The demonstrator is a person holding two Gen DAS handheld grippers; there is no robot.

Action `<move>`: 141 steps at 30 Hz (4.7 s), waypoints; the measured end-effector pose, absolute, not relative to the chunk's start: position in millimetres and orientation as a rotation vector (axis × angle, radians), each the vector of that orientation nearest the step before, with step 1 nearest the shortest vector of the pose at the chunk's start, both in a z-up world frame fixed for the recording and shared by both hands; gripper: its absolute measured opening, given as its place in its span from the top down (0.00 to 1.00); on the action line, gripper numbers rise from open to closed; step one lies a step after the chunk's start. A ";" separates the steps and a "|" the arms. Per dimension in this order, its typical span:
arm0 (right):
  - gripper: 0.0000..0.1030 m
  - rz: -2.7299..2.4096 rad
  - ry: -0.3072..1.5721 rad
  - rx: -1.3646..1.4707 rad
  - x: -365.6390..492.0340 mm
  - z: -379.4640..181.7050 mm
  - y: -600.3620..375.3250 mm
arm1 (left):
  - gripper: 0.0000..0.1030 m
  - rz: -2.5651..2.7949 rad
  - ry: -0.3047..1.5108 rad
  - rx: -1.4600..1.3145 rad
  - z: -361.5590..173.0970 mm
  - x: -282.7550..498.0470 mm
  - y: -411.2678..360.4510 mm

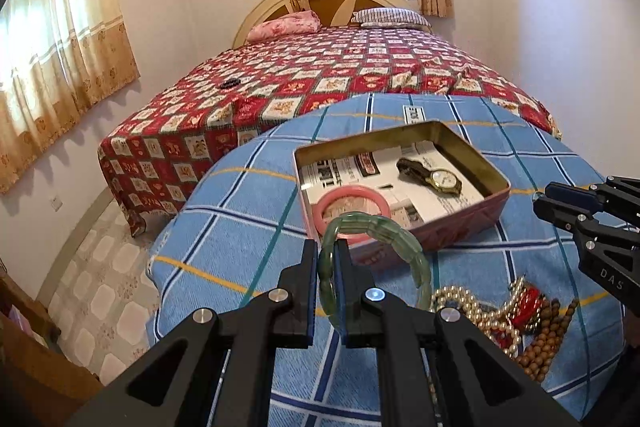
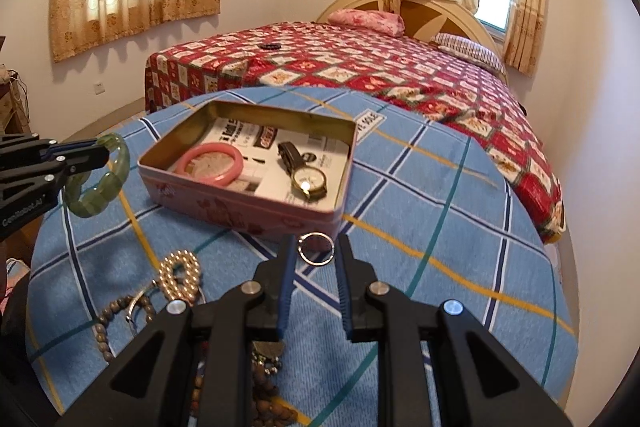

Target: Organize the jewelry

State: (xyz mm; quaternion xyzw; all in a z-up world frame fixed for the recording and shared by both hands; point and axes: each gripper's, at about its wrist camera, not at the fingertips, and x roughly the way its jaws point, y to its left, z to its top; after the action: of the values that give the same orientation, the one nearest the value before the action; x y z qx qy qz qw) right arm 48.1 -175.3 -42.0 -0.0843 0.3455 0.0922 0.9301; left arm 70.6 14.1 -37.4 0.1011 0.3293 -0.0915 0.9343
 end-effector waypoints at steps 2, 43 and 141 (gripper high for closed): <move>0.79 0.192 0.701 -0.177 51.8 -38.5 -173.6 | 0.93 -0.191 0.665 0.208 -32.8 73.7 12.4; 0.74 0.362 0.929 -0.234 54.8 -83.7 -144.8 | 0.93 -0.222 0.724 0.190 -52.4 72.6 6.8; 0.34 0.287 0.891 -0.186 4.5 -79.9 -178.1 | 0.22 -0.194 0.828 0.372 -104.7 47.8 -30.8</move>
State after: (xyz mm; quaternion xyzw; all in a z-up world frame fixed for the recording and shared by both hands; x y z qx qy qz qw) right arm 4.5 -178.1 -79.9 -0.0894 0.4289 0.1382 0.8882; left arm 47.8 -30.8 -104.7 0.1793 0.3991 -0.0935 0.8943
